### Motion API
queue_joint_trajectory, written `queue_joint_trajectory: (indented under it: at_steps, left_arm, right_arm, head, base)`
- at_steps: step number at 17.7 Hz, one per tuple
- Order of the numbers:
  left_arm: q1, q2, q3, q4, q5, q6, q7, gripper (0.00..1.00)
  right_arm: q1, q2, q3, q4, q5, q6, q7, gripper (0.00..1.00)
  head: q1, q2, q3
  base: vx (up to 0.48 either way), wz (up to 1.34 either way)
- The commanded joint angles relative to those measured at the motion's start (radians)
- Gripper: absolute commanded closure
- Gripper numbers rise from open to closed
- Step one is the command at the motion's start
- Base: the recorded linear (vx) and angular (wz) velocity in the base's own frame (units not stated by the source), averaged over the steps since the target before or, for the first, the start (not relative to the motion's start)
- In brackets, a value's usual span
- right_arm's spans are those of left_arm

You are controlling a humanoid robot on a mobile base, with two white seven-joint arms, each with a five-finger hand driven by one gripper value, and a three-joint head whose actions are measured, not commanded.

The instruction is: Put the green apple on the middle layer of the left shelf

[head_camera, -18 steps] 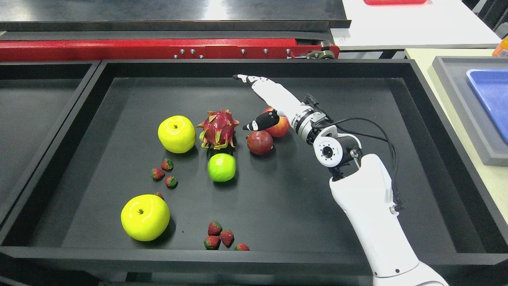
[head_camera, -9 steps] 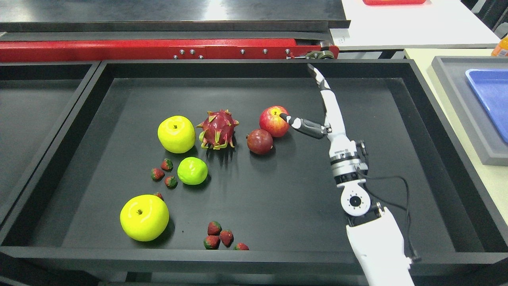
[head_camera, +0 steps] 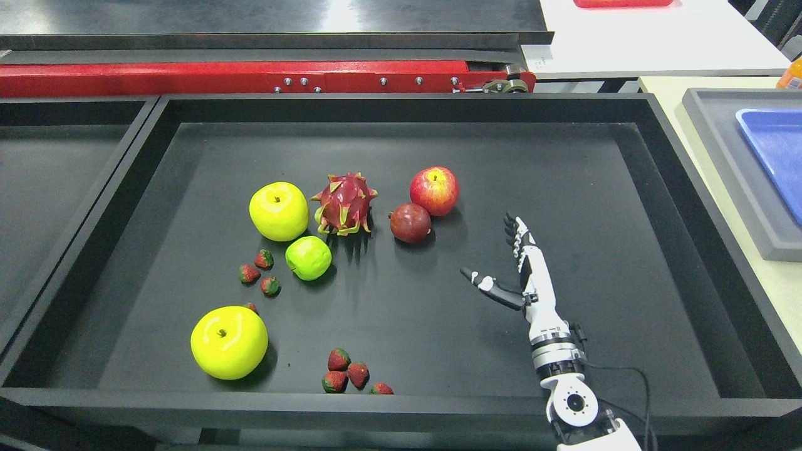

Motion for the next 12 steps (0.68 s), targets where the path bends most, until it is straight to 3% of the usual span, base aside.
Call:
queue_joint_trajectory:
  at_steps: [1,12]
  left_arm:
    - [0.0,0.017,0.0,0.0,0.0,0.001,0.0,0.0]
    - [0.0,0.017,0.0,0.0,0.0,0.001,0.0,0.0]
  right_arm:
    - [0.01,-0.014,0.018,-0.037,-0.016,0.037,0.051,0.0]
    - [0.002,-0.014,0.019,-0.046,-0.016,0.042,0.057,0.0]
  head:
    - [0.0,0.0,0.0]
    - [0.0,0.0,0.0]
  base:
    - [0.0,0.0]
    - [-0.003,0.0]
